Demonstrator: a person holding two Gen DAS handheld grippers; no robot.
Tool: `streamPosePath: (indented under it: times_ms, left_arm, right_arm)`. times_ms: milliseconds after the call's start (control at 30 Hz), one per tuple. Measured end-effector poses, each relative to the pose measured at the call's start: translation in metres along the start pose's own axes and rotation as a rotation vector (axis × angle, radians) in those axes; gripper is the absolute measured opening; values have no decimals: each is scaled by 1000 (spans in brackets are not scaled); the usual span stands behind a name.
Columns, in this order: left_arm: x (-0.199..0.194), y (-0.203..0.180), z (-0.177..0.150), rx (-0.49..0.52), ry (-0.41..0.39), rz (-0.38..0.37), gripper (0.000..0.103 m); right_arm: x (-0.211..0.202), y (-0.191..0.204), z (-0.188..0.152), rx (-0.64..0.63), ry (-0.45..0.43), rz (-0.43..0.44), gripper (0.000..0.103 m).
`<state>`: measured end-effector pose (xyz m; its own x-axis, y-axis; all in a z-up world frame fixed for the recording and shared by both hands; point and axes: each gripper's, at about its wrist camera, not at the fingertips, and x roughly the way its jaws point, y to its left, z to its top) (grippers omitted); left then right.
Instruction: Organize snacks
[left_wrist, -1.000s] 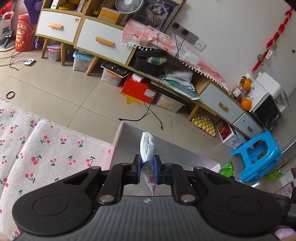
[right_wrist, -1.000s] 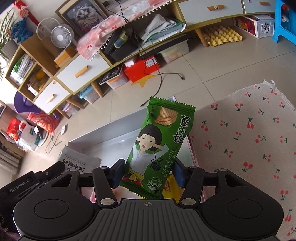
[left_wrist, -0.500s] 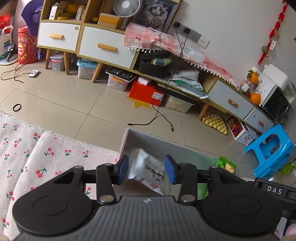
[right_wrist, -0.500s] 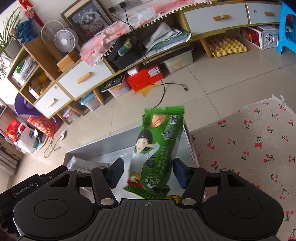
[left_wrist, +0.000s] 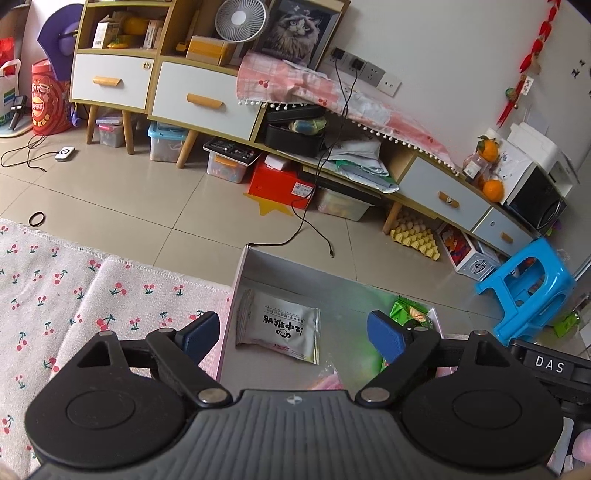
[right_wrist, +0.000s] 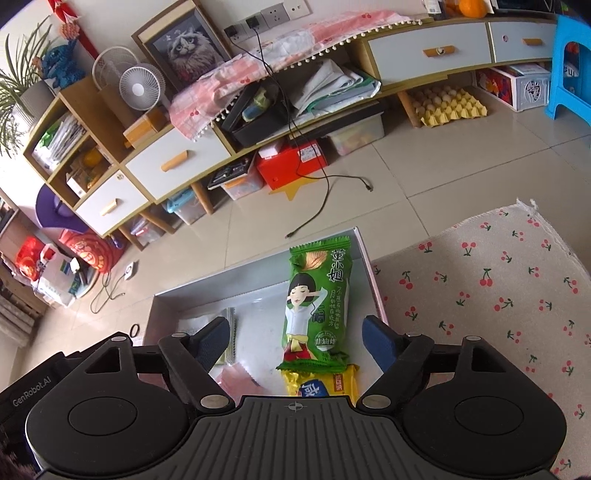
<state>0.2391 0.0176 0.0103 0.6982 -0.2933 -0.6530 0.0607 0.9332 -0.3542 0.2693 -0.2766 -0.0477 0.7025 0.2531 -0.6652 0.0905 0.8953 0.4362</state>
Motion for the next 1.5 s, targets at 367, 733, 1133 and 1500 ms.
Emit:
streamPosePath:
  times_ms: [367,733,1133,1500]
  left_arm:
    - [-42,2,-15,6,13,9,94]
    - [-77,6,-40,28,42,20,102]
    - [-95,19,-72,46,111,66,102]
    - [-102,32,-105,99,146,130,102]
  right_arm:
    - [-54,15,-28,-48,-2,-14,82]
    - [-95,20,-65,-56,8,-28,83]
    - [-120,27,-117,-133,47,-48,88]
    - [-109,18,-162,-202,91,-48,92]
